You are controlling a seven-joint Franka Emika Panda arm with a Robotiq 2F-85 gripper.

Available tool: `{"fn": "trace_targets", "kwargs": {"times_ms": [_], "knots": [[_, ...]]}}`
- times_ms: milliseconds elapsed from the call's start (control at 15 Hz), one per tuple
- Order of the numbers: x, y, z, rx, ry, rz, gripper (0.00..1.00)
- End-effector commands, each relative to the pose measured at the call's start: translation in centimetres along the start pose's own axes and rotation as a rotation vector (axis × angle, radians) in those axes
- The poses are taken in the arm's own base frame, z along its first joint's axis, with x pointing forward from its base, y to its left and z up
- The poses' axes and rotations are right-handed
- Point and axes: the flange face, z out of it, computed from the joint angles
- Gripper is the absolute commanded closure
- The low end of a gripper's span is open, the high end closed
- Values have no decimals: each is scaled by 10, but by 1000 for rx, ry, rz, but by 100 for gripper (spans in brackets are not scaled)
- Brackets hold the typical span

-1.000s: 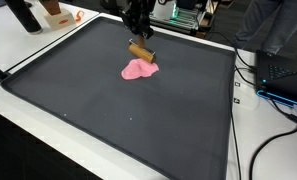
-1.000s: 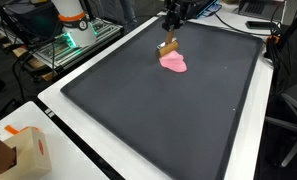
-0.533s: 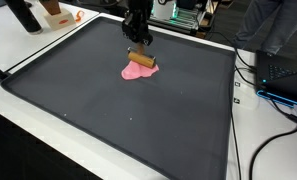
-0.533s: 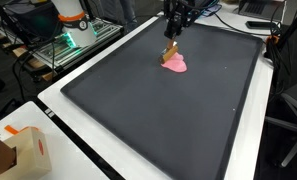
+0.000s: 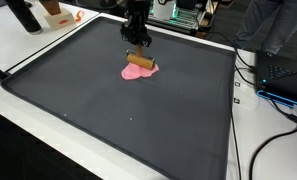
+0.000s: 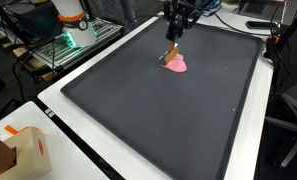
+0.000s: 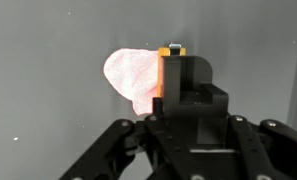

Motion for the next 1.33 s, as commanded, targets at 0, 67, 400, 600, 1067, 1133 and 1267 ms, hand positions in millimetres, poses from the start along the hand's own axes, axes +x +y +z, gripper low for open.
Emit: {"fn": "trace_targets", "kwargs": {"times_ms": [0, 67, 400, 600, 1067, 1133, 1267], "knots": [[-6, 6, 6, -73, 13, -1, 77], [-8, 9, 6, -87, 11, 2, 77], [-16, 17, 11, -124, 23, 27, 77], [-22, 20, 9, -157, 43, 65, 77], [-31, 20, 30, 55, 57, 44, 77], [-32, 20, 30, 83, 48, 52, 77], [-34, 22, 33, 133, 45, 60, 77]]}}
